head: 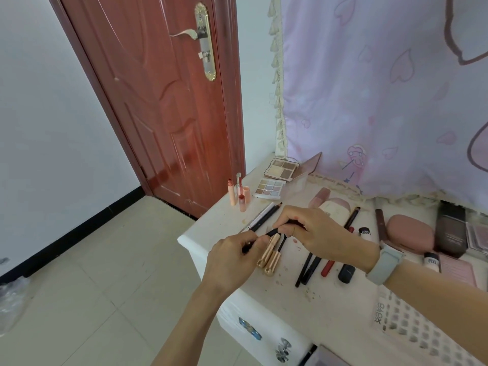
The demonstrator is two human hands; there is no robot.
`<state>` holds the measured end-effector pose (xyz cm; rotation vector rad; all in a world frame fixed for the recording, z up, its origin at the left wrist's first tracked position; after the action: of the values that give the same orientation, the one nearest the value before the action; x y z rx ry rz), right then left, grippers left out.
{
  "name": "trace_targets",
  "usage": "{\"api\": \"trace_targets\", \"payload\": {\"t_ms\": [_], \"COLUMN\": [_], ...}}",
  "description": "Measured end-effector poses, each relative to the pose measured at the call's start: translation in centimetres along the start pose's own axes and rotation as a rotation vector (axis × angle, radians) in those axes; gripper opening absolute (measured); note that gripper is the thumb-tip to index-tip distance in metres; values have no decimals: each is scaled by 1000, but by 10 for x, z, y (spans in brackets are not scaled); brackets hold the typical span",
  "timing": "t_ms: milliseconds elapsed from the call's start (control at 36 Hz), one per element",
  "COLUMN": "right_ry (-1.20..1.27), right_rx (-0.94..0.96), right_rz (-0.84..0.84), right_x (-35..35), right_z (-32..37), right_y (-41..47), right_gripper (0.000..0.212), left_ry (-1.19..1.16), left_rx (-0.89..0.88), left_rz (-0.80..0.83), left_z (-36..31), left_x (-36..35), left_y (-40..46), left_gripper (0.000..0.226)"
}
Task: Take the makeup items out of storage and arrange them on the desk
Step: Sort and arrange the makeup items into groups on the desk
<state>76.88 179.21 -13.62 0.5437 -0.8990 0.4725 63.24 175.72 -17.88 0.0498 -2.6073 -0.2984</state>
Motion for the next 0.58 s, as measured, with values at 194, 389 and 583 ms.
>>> {"api": "trace_targets", "payload": {"t_ms": [194,389,583], "right_ry": [29,3,-3], "right_rx": [8,-190,-191], "right_rz": [37,-45,92], "right_x": [1,8,-23], "right_z": [-1,-47,-54], "right_y": [6,16,32], "right_gripper": [10,20,15], "left_ry": [-84,-149,-83], "left_rx": [62,161,175], "left_rz": [30,23,-121], "left_z": [13,34,46], "left_x": [5,21,38], "left_y": [1,-3,-6], "left_gripper": [35,29,29]}}
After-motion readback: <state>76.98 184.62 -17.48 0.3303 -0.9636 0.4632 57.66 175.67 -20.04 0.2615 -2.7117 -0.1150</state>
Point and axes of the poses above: each hand's wrist, its own y-axis towards the middle knuckle, its own x-axis out of the back of the hand, z = x × y, the point moved 8 cm from there along y, towards the middle knuckle, and after that the axes turned 14 degrees about -y, right-handed, at the moved point
